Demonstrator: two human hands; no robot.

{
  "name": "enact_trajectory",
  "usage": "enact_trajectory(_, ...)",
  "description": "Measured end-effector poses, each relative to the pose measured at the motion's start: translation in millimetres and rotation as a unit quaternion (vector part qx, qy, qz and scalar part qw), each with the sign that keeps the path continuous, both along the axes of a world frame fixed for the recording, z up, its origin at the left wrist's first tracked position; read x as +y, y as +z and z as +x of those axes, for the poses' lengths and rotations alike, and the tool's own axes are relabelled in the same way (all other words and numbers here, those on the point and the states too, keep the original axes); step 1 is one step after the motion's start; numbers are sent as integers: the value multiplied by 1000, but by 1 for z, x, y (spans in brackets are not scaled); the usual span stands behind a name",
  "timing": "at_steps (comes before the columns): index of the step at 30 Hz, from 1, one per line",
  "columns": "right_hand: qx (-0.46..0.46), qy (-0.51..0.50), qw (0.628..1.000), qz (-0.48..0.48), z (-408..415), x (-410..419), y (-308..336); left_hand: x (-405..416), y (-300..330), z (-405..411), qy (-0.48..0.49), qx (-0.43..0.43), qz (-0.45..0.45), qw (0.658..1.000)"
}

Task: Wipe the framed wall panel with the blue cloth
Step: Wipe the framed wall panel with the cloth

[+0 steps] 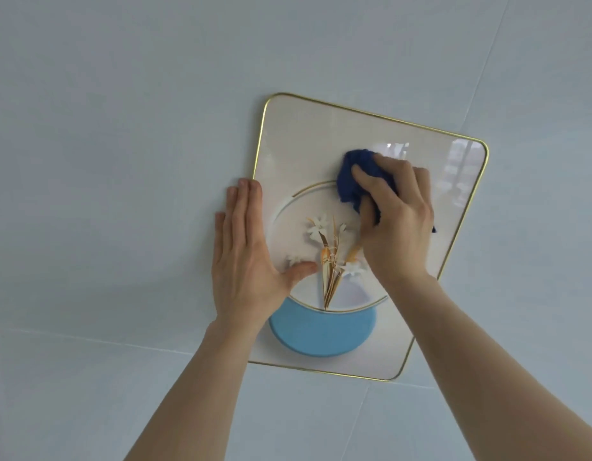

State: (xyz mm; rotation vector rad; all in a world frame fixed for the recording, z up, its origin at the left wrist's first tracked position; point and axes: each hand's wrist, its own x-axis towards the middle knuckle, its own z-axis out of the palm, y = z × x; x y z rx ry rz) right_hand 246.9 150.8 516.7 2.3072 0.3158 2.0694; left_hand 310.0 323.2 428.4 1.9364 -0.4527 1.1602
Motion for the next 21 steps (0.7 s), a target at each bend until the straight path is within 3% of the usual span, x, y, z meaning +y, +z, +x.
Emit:
enact_trajectory(3,42,-28,998,-26,-20,-26,-53,-1,1,-1,4,3,-1,1000)
enact_trajectory(6,42,-37,998,-26,-28,-48,-60,-1,0,-2,10,5,3,1000)
enact_trajectory(10,-20,-20,995,93,-20,-43,-68,-3,-2,1,12,6,4,1000)
enact_trajectory(12,-14,-16,995,95,-20,-42,-92,-3,-2,1,8,8,1,1000)
enact_trajectory(17,94,-50,994,10,-44,-64,-168,-3,-1,0,4,9,-1,1000)
enact_trajectory(21,228,-117,966,28,-74,-70,-202,-4,4,-13,20,32,12,999)
